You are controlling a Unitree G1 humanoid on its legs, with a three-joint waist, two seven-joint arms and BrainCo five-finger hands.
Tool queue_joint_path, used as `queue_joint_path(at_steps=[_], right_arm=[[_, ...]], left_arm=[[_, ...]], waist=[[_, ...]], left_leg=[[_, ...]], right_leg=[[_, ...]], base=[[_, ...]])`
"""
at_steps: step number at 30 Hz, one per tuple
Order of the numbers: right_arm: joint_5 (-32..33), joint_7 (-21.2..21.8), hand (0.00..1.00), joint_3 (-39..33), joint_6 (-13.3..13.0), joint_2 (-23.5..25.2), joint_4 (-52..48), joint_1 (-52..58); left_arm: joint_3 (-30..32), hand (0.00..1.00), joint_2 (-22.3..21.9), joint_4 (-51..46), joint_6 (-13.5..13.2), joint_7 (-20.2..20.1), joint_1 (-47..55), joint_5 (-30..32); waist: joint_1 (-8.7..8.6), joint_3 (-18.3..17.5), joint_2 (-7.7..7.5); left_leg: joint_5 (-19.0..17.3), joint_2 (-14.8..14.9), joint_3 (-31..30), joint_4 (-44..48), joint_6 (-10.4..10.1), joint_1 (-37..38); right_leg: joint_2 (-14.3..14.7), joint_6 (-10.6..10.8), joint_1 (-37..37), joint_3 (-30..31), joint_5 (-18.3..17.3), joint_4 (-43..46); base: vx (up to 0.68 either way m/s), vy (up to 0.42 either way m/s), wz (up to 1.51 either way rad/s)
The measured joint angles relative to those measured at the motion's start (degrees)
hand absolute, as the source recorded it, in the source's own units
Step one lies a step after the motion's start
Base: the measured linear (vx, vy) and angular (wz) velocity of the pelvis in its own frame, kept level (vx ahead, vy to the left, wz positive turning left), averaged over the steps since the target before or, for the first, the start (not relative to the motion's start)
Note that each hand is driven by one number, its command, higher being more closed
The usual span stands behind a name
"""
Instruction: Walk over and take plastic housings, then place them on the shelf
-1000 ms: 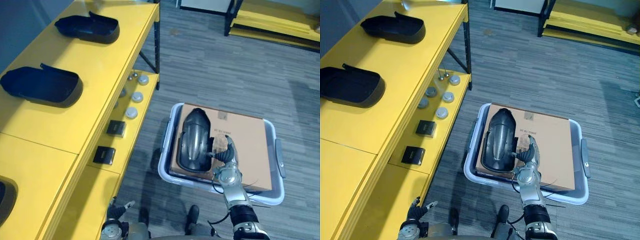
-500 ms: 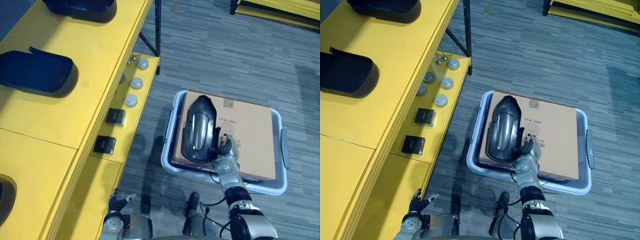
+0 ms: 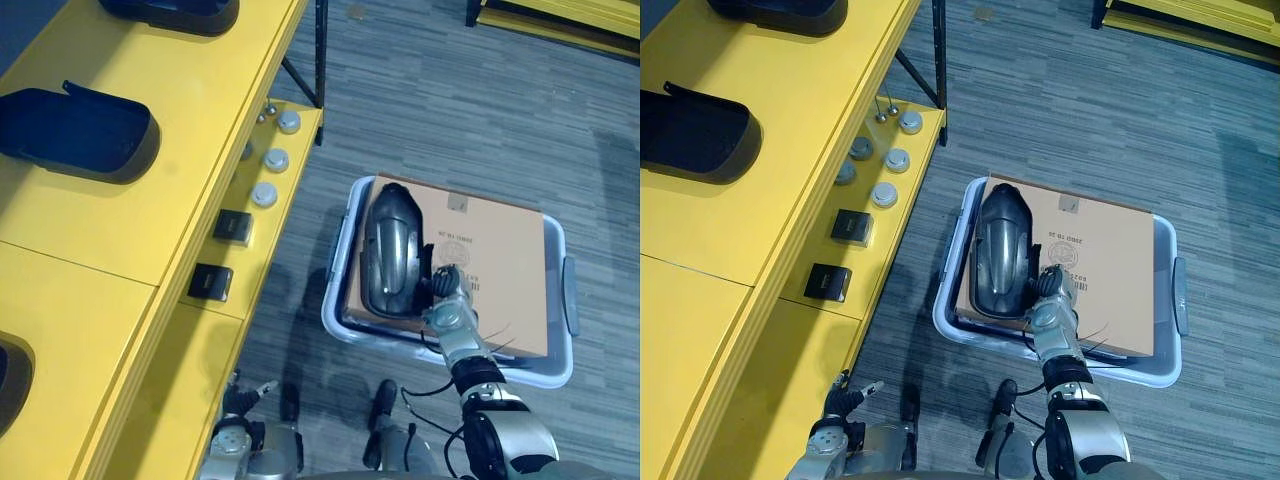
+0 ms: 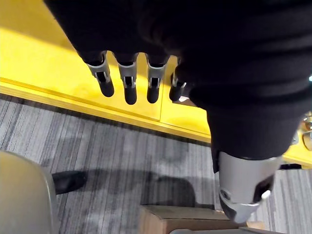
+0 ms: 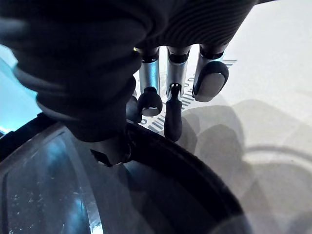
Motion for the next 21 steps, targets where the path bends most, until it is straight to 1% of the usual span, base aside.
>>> queue_joint_path(at_steps=[4,7,9,10,11,13,14,17,18,20,21], right_arm=[[0.0,-0.2,1.0,0.0,-0.1,0.8,-6.9,3.8],[0.0,-0.8,1.0,-0.3,-0.4,1.1,-13.6,7.0],[0.4,-2.1,1.0,-0.4,-0.6,1.4,-18.2,9.3],[0.7,-2.7,1.0,-0.4,-0.8,1.4,-19.1,9.9],[1.6,-3.3,1.0,-0.5,-1.5,1.6,-21.2,11.1],[2.2,-4.4,1.0,-0.5,-2.0,2.2,-24.4,12.7],[2.7,-5.2,1.0,-0.2,-2.4,2.6,-26.5,13.2],[3.8,-6.0,1.0,0.1,-4.0,2.9,-31.6,14.5],[3.9,-6.5,1.0,0.4,-4.2,3.1,-33.1,14.7],[4.5,-7.2,1.0,2.3,-4.5,3.4,-36.3,15.3],[4.6,-7.2,1.0,2.6,-4.8,3.4,-36.8,15.3]], left_arm=[[-0.1,0.0,-0.1,-0.5,0.1,0.0,0.0,0.2],[-0.8,0.0,-0.5,-5.7,0.3,0.0,0.4,0.5],[-2.4,0.0,-0.8,-12.1,0.3,0.1,0.4,0.5],[-3.1,0.0,-0.9,-13.7,0.1,0.1,0.4,0.5],[-4.1,0.0,-1.1,-16.8,-0.2,0.2,0.5,0.5],[-6.3,0.0,-1.3,-21.2,-0.8,0.3,0.5,0.5],[-7.7,0.0,-1.4,-24.8,-1.0,0.4,0.5,0.5],[-10.2,0.0,-1.9,-32.4,-1.9,0.4,-0.3,0.5],[-10.8,0.0,-2.4,-35.0,-2.0,0.4,-0.2,0.5],[-12.8,0.0,-2.8,-40.2,-2.5,1.2,-0.2,0.4],[-13.3,0.0,-2.8,-41.5,-2.6,1.6,-0.3,0.4]], waist=[[-0.09,-0.1,-0.1],[-0.17,-0.2,-0.17],[-0.18,-0.8,-0.59],[-0.22,-1.0,-0.63],[-0.27,-1.6,-0.65],[-0.69,-2.6,-0.59],[-1.45,-3.1,-0.61],[-1.69,-3.6,-0.63],[-1.69,-3.9,-0.59],[-1.77,-5.8,-0.06],[-1.83,-6.2,0.1]], left_leg=[[0.0,0.0,-0.1,-0.1,0.0,1.0],[0.0,0.0,-0.2,-0.1,0.0,1.8],[0.0,0.0,-0.3,0.0,0.0,1.8],[0.0,0.0,-0.3,0.0,0.0,1.8],[0.0,0.0,-0.4,0.1,0.0,1.6],[0.0,0.0,-0.4,0.3,0.0,1.6],[0.0,0.0,-0.4,0.5,0.0,1.5],[0.0,0.0,-0.4,0.7,0.0,1.4],[0.0,-0.1,-0.4,0.7,0.0,1.4],[0.0,0.0,-0.4,0.7,0.0,1.5],[0.0,0.1,-0.4,0.7,0.0,1.6]], right_leg=[[0.0,0.0,1.0,0.0,0.0,0.0],[0.0,0.0,1.9,-0.1,0.0,0.0],[-0.1,0.0,1.9,-0.1,0.0,0.0],[-0.1,0.0,1.9,-0.1,0.0,0.0],[-0.1,0.0,1.9,0.1,0.0,0.0],[-0.1,0.1,1.9,0.1,0.0,0.0],[-0.1,0.1,1.9,0.2,-0.1,0.0],[-0.2,0.5,1.9,0.5,-0.4,0.0],[-0.2,0.5,1.9,0.6,-0.6,0.0],[-0.1,1.0,2.1,0.7,-1.3,0.0],[-0.1,1.0,2.1,0.6,-1.3,0.0]], base=[[0.0,0.0,0.0],[-0.03,-0.009,0.02],[-0.05,-0.018,0.01],[-0.06,-0.025,0.0],[-0.07,-0.029,0.0],[-0.06,-0.029,0.0],[-0.06,-0.028,-0.01],[-0.07,-0.028,-0.02],[-0.08,-0.047,-0.01],[-0.06,-0.057,-0.01],[-0.03,-0.048,0.01]])
